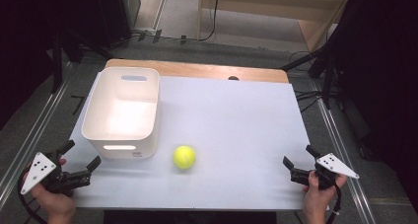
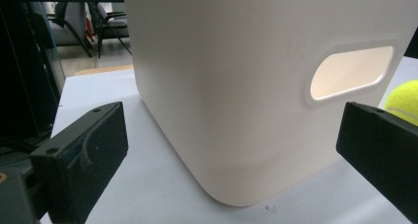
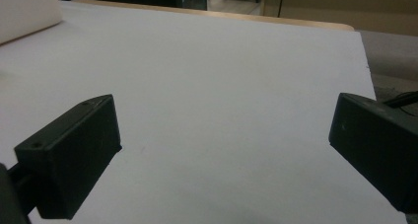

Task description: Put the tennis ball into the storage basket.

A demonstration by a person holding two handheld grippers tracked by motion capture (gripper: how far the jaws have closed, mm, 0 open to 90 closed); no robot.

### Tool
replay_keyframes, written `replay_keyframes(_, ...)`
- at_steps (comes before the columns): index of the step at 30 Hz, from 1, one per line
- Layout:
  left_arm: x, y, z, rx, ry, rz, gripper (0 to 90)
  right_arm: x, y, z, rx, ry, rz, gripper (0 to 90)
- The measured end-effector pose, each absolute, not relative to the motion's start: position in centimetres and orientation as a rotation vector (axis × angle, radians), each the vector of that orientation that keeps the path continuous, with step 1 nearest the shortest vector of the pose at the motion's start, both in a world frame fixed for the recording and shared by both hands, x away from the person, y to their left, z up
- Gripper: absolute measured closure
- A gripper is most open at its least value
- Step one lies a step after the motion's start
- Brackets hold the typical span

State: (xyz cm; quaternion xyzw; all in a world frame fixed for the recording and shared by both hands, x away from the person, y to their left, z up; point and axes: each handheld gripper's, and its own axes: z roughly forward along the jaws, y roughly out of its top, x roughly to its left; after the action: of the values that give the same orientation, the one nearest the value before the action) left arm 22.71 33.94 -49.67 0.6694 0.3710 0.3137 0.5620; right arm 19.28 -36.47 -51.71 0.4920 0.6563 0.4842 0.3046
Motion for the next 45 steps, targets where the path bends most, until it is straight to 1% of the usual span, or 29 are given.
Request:
replay_keyframes(11, 22.7, 33.9, -49.7, 1.578, 0.878, 0.744, 0.0, 19.2, -35.9, -51.1, 1.273, 1.768, 1.28, 0.0)
replay_keyframes(24, 22.7, 33.8, -49.7, 1.581, 0.874, 0.745, 0.0, 20.0, -34.6, -48.9, 1.2, 1.879, 1.292, 0.0)
replay_keyframes(45, 22.7, 33.8, -49.7, 1.589, 0.876, 0.745, 0.0, 22.9, -30.3, -46.8, 1.046, 2.11, 1.257, 0.0)
